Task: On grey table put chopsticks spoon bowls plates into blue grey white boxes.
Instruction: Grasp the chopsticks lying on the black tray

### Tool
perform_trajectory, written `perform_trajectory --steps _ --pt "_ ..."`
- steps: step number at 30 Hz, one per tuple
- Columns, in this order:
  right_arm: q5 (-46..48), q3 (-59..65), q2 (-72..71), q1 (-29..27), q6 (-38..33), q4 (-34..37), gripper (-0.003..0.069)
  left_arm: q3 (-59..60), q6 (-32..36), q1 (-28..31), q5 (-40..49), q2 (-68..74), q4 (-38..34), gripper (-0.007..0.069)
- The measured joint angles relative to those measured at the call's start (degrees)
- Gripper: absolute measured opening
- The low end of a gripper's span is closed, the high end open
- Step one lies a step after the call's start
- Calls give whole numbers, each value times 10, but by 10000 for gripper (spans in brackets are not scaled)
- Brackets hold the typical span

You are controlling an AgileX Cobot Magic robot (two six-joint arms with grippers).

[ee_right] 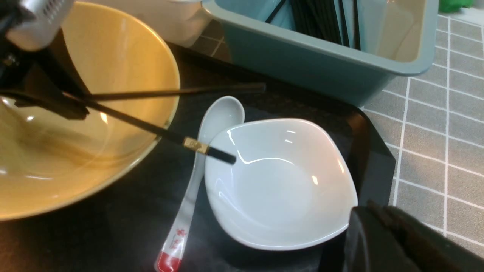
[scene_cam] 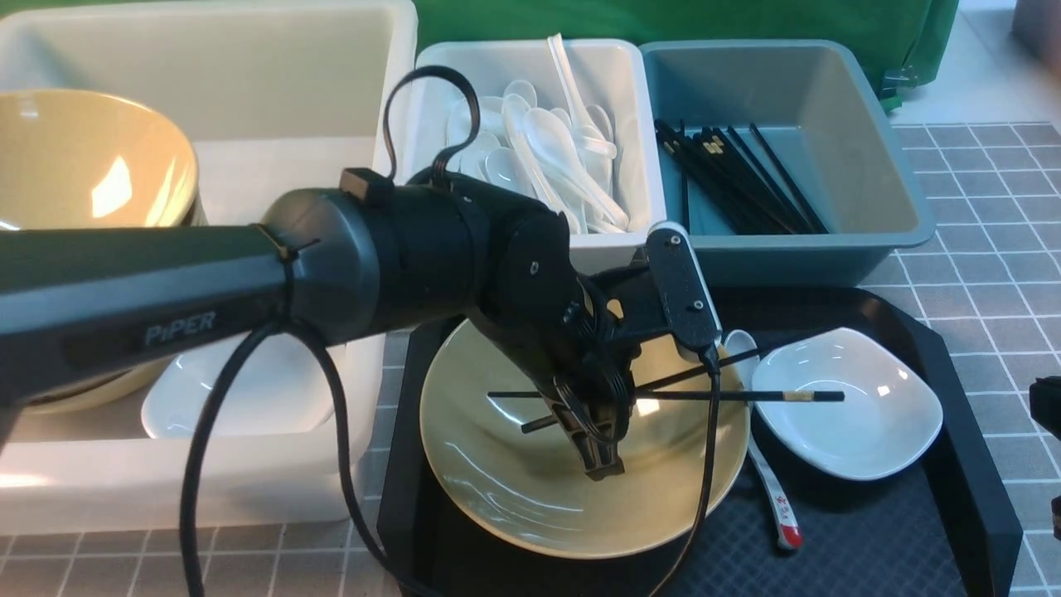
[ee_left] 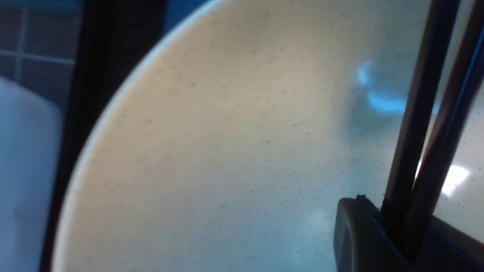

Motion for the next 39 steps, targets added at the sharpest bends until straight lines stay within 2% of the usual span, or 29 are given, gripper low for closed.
perform_trajectory --steps 16,18,23,24,26,28,32,39 --pt "0 0 0 0 0 0 46 -3 -18 5 15 19 0 25" --pt "0 0 0 0 0 0 46 -3 -27 5 16 27 0 53" --pt "0 0 0 0 0 0 46 -3 -35 5 21 28 2 279" --pt "-1 0 0 0 0 0 46 -3 -35 5 23 26 3 287" --pt "-1 0 0 0 0 0 46 -3 -35 5 30 15 10 363" --pt "-1 0 0 0 0 0 48 -3 -35 5 37 3 15 389" --pt "-1 0 0 0 0 0 54 -3 -35 5 41 -17 16 379" --pt "-1 0 0 0 0 0 62 -3 -33 5 38 -5 15 291"
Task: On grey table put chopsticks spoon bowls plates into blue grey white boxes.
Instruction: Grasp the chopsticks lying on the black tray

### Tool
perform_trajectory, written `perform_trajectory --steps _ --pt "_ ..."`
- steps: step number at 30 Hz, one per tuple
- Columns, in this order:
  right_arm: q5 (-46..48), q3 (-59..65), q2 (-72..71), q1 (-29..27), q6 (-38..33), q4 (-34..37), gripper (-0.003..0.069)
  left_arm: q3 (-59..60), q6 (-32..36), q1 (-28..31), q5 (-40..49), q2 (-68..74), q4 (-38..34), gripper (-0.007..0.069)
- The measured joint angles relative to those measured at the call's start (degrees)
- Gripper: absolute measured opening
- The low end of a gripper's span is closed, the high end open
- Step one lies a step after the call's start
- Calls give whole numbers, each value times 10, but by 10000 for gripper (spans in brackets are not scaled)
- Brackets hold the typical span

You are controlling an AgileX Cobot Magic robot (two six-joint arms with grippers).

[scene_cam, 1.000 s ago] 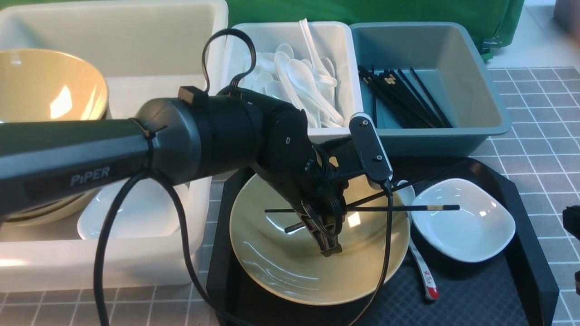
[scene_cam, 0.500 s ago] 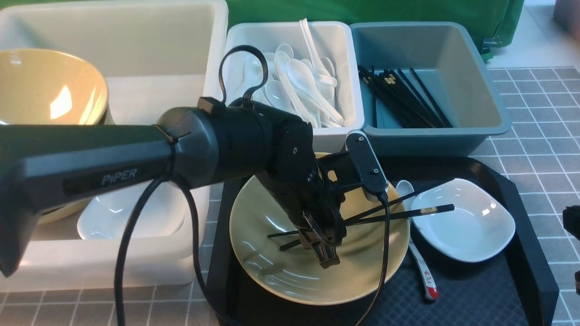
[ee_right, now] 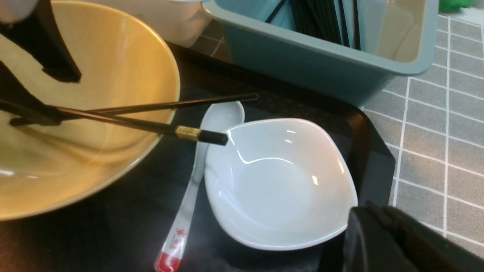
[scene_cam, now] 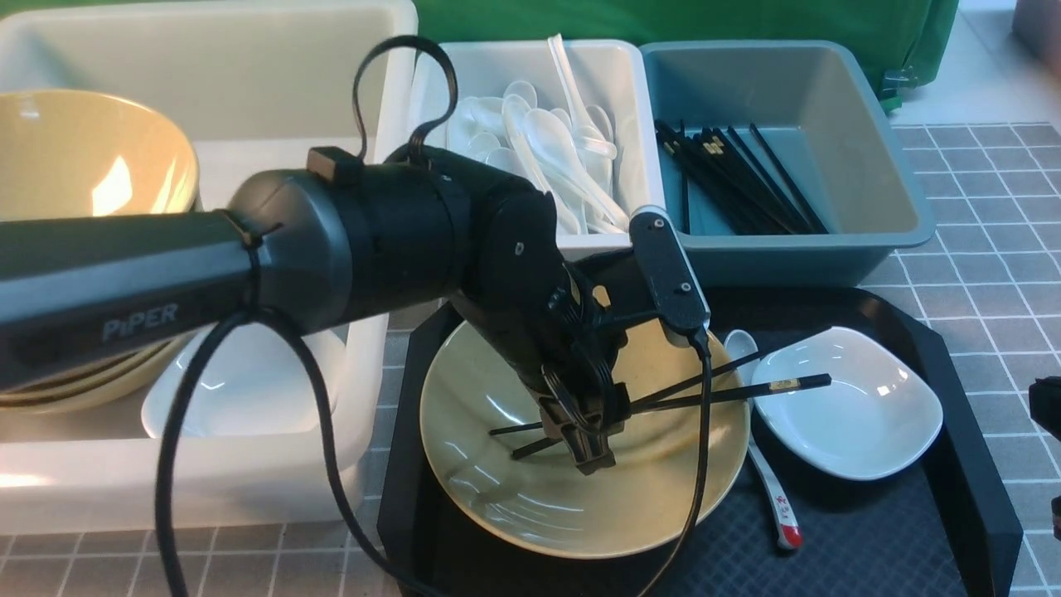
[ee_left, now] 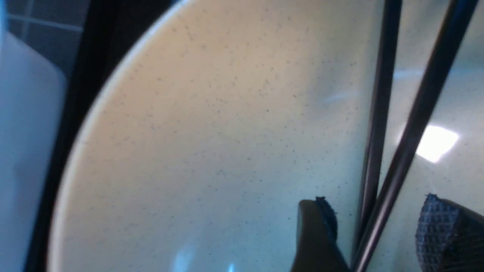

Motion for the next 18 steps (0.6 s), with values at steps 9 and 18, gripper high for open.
perform_trajectory --steps 9,18 --pt "0 0 0 0 0 0 69 0 27 0 -17 17 1 142" --pt "0 0 0 0 0 0 75 0 29 0 -19 14 1 9"
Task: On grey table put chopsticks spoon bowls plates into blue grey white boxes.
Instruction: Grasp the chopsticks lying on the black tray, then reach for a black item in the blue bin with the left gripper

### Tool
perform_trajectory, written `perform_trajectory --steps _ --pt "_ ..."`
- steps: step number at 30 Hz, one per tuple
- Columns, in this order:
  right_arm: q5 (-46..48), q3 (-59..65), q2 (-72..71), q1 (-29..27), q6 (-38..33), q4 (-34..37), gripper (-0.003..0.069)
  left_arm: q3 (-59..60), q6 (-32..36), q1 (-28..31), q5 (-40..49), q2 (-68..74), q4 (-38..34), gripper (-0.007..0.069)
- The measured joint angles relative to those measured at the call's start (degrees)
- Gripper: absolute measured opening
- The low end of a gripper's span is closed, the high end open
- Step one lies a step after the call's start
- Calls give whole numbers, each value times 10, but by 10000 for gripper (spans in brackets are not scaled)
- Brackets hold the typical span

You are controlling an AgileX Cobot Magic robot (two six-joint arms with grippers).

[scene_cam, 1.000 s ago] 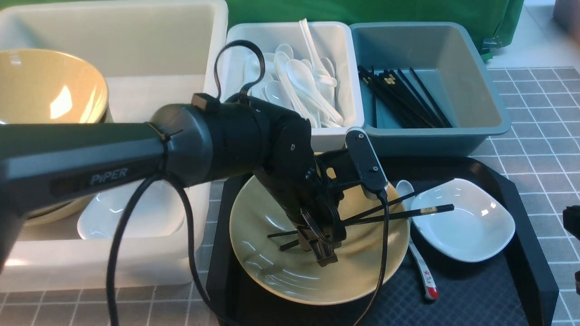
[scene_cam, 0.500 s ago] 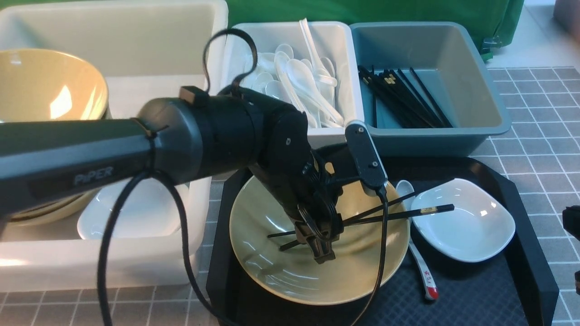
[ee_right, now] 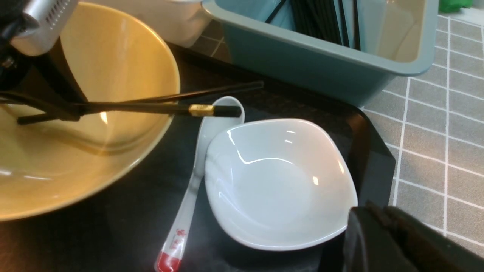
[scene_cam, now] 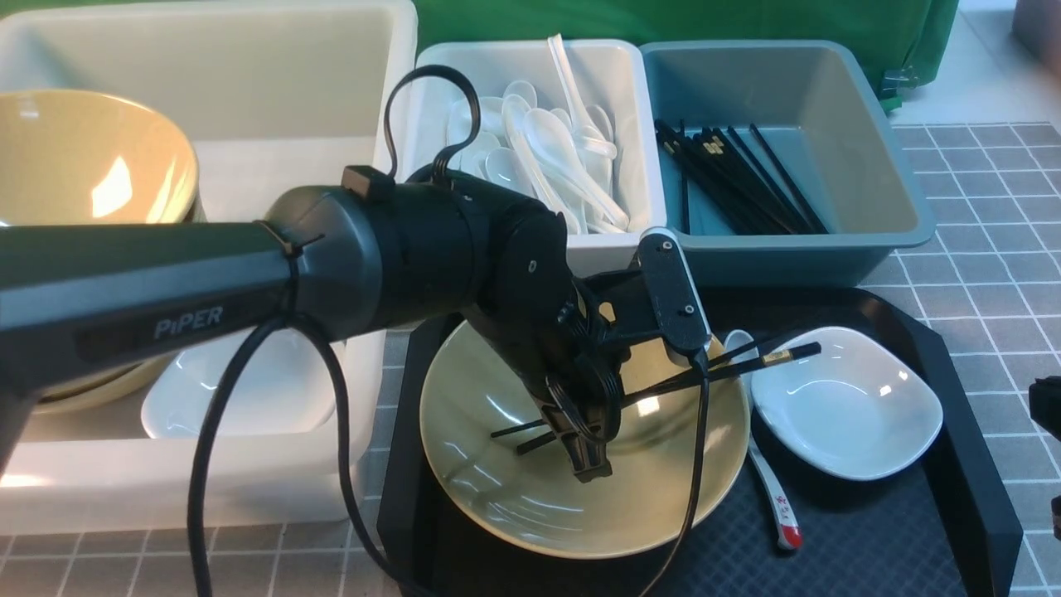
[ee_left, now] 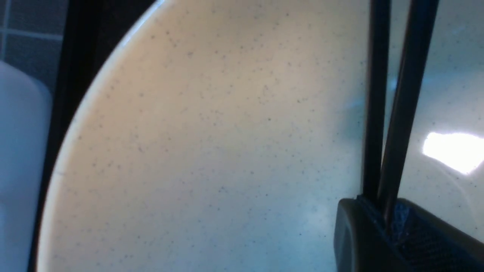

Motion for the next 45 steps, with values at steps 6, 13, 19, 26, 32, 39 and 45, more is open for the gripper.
perform_trajectory --steps 6,13,19,26,32,39,45 --pt "0 0 0 0 0 0 78 0 -7 0 -6 -32 0 7" --pt "0 0 0 0 0 0 78 -3 -17 0 -31 -70 0 8" --pt "-1 0 0 0 0 0 78 -84 -23 0 -126 -66 -6 8" --pt "-1 0 0 0 0 0 78 -237 -39 -1 -421 55 -94 8" --pt "-1 0 0 0 3 0 78 -309 -48 0 -419 183 -113 25" --pt "-1 0 0 0 4 0 80 -363 -54 1 -368 226 -126 197" --pt "-1 0 0 0 5 0 88 -401 -88 12 -165 200 -124 377"
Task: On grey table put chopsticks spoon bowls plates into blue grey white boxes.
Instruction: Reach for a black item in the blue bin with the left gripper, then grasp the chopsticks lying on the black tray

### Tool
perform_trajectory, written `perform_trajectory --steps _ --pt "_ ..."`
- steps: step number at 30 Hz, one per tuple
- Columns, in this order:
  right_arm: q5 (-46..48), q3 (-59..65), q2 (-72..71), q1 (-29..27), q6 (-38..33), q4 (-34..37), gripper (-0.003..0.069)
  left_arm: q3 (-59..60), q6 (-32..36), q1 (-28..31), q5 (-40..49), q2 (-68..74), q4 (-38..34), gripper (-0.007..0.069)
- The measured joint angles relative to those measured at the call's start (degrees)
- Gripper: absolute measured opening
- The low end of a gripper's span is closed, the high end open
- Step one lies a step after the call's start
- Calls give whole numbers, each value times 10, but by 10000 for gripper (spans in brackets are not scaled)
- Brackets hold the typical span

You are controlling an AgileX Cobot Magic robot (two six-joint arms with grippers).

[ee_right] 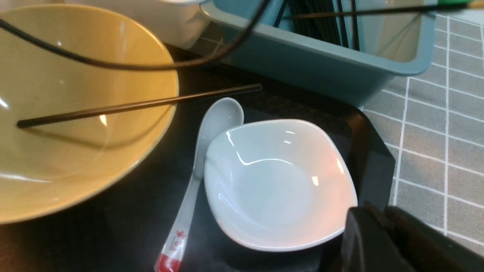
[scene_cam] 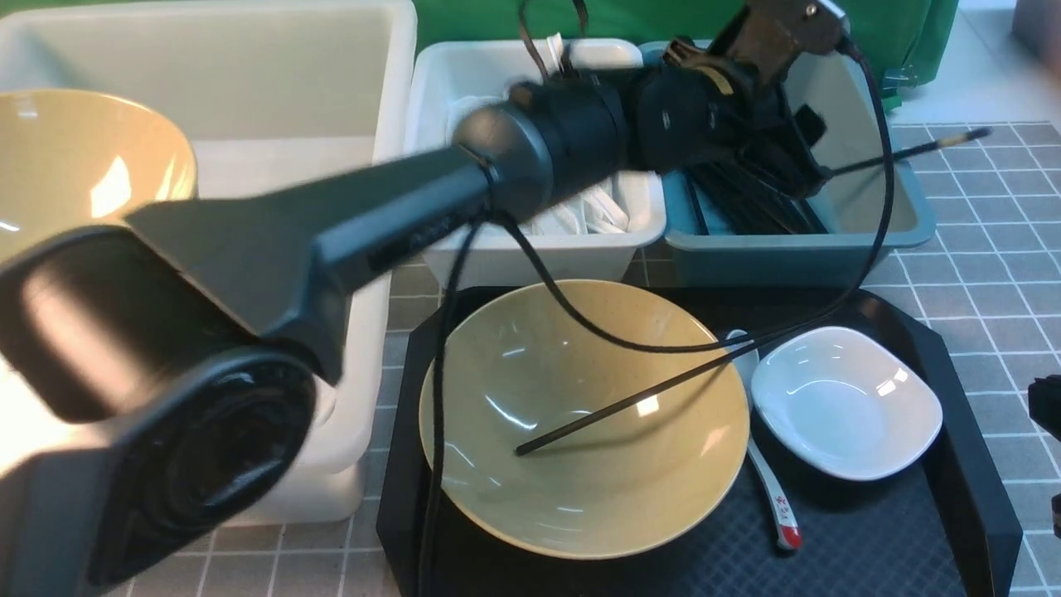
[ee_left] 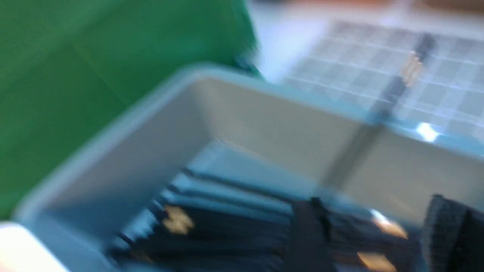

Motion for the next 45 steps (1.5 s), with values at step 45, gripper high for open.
perform_trajectory --steps 45 --pt "-7 9 0 0 0 0 118 204 113 5 355 -142 82 299"
